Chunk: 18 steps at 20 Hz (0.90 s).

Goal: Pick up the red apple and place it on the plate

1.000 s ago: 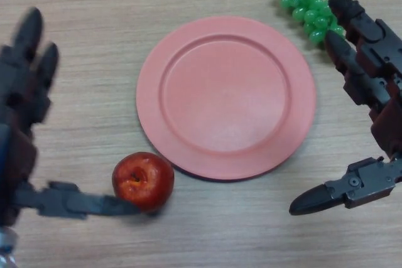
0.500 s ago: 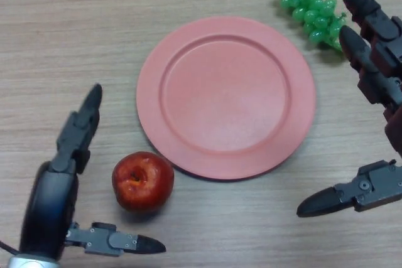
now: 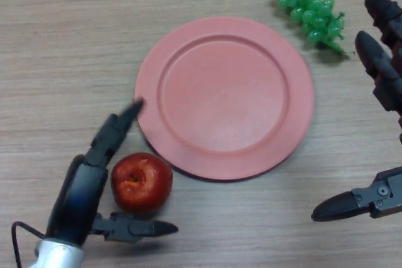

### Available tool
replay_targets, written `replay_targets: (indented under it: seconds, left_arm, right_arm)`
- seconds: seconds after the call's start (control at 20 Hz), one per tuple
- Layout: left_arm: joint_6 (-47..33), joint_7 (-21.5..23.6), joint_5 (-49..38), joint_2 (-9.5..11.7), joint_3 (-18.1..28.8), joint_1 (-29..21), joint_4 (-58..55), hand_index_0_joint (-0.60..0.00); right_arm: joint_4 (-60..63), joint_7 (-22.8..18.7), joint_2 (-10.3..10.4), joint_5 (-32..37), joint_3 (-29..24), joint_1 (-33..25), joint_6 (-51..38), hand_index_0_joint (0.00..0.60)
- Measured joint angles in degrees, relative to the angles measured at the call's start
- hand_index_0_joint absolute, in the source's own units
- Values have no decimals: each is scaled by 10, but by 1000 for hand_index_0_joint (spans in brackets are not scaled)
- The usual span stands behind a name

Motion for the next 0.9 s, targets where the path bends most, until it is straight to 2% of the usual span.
replay_targets:
  seconds: [0.05,0.15,0.3,0.4,0.5,0.65,0.75,0.9]
  left_arm:
    - [-1,-1,40,10,-9,6,0,-600]
    - [-8,-1,87,12,-10,10,7,-600]
    - [11,-25,87,12,-11,25,-31,-600]
    - [74,-47,87,12,-15,23,-93,-600]
    - [107,-59,87,11,-15,-13,-133,-600]
    - [151,-64,80,7,-12,-120,-136,-600]
    - [228,-55,-7,-5,-20,-183,-119,-600]
    - [271,-41,-49,-7,-61,-241,-45,-600]
  right_arm:
    - [0,-1,2,1,0,5,0,0]
    - [2,-2,2,16,-9,6,0,0]
    - [5,-15,2,18,-11,1,0,0]
    - [3,-24,2,18,-10,-3,0,0]
    - [-1,-27,2,18,-10,-3,0,0]
    - [-4,-39,2,19,-8,-4,0,0]
    - [-9,-47,2,20,-8,-8,8,0]
    - [-25,-62,3,21,-8,-12,17,0]
